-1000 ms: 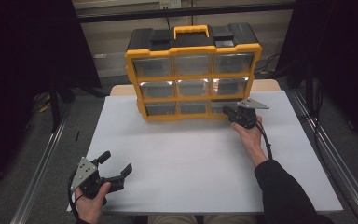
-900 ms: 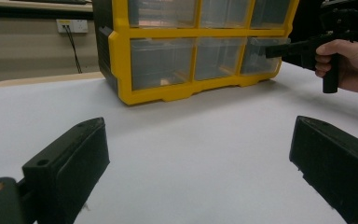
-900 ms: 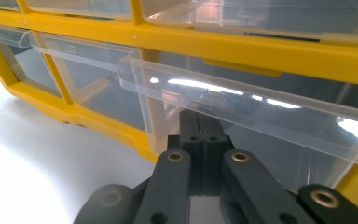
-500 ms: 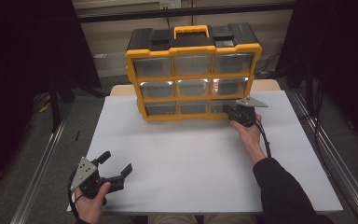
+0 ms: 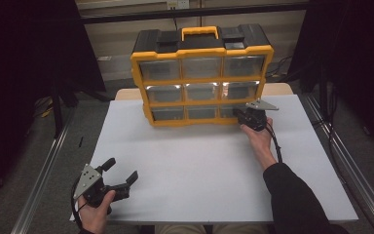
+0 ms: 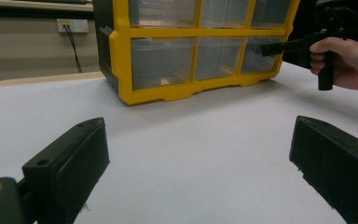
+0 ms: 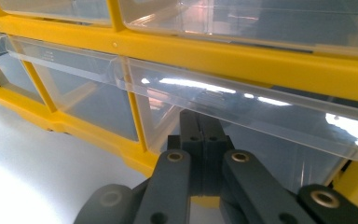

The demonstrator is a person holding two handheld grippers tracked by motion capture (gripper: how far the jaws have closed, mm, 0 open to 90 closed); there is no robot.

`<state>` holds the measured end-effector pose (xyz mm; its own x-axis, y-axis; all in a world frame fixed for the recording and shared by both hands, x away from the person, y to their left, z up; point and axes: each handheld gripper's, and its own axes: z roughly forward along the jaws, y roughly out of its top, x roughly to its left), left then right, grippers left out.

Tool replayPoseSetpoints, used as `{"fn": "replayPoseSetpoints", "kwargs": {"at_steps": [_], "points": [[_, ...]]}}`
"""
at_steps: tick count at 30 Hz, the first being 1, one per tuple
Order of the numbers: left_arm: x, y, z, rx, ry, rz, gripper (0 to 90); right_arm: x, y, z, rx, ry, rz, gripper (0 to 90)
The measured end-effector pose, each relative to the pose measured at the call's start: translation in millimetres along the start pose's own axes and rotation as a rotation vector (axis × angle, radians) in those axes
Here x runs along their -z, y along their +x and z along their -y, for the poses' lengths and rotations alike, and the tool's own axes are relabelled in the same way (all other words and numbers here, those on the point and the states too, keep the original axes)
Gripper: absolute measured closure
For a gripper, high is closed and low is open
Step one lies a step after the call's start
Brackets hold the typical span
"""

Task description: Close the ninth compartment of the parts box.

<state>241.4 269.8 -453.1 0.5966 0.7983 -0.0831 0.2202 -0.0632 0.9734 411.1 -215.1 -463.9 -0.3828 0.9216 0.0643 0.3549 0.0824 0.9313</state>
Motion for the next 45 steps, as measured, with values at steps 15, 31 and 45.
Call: {"fn": "replayPoseSetpoints", "kwargs": {"at_steps": [15,31,45], "points": [[0.0,0.4,0.1,0.0,0.0,0.002,4.3,-2.9,-1.6,0.0,0.001,0.004,0.014,90.0],[0.0,1.0,0.4,0.001,0.003,0.001,4.4,-2.5,-2.4,1.3,-0.02,0.003,0.001,90.0],[0.1,1.0,0.2,0.007,-0.001,0.0,4.3,7.5,-0.2,1.8,-0.01,-0.009,-0.016,80.8]]}}
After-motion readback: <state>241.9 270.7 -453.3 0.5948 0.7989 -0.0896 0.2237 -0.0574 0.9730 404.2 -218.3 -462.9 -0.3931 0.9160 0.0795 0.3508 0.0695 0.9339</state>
